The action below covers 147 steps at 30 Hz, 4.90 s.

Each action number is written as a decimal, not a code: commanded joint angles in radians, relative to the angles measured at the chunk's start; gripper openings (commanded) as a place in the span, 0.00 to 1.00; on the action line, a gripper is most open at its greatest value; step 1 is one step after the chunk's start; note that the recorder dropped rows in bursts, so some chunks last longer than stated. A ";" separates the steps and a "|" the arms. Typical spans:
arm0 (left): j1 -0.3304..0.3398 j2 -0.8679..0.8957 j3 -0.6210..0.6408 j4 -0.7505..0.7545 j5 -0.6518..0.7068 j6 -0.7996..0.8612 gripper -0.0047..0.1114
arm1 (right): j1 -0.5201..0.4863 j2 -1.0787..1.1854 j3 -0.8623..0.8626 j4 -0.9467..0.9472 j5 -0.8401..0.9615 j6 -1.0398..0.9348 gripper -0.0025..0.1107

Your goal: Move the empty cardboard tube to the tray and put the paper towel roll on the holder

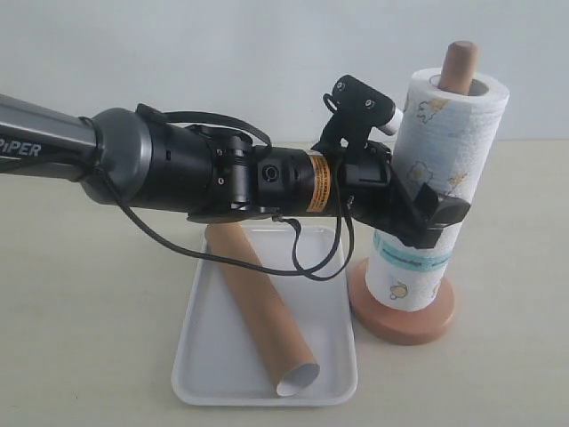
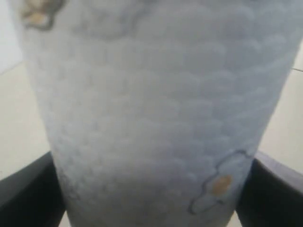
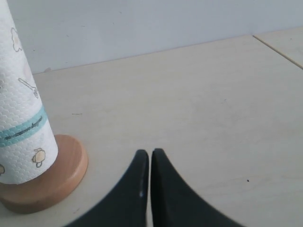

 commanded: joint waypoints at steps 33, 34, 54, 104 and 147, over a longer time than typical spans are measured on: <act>-0.003 -0.465 0.013 0.771 0.016 -0.809 0.79 | -0.002 -0.004 -0.001 -0.003 -0.008 -0.004 0.03; -0.003 -0.477 0.018 0.771 0.010 -0.809 0.79 | -0.002 -0.004 -0.001 -0.003 -0.008 -0.004 0.03; 0.013 -0.579 0.080 0.771 -0.084 -0.817 0.79 | -0.002 -0.004 -0.001 -0.003 -0.008 -0.004 0.03; 0.080 -1.227 0.528 0.771 -0.530 -0.880 0.08 | -0.002 -0.004 -0.001 -0.003 -0.008 -0.004 0.03; 0.591 -2.051 0.592 0.771 -0.706 -1.087 0.08 | -0.002 -0.004 -0.001 -0.003 -0.008 -0.004 0.03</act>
